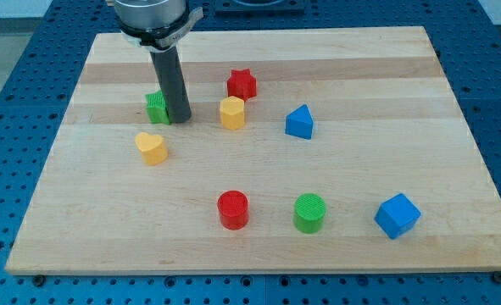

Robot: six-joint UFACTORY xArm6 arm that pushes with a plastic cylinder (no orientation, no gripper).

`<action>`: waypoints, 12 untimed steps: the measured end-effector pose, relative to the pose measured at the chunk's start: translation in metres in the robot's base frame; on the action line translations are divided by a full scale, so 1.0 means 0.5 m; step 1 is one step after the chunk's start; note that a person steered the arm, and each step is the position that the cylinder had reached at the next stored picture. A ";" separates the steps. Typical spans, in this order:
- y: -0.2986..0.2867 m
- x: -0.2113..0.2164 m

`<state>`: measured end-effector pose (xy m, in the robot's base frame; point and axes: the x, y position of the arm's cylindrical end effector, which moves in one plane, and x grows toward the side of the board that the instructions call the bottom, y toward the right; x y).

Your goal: Slide the red circle and yellow heart horizontally to the left side of the green circle

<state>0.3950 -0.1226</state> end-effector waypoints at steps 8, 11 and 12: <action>-0.080 0.240; -0.077 0.278; -0.077 0.259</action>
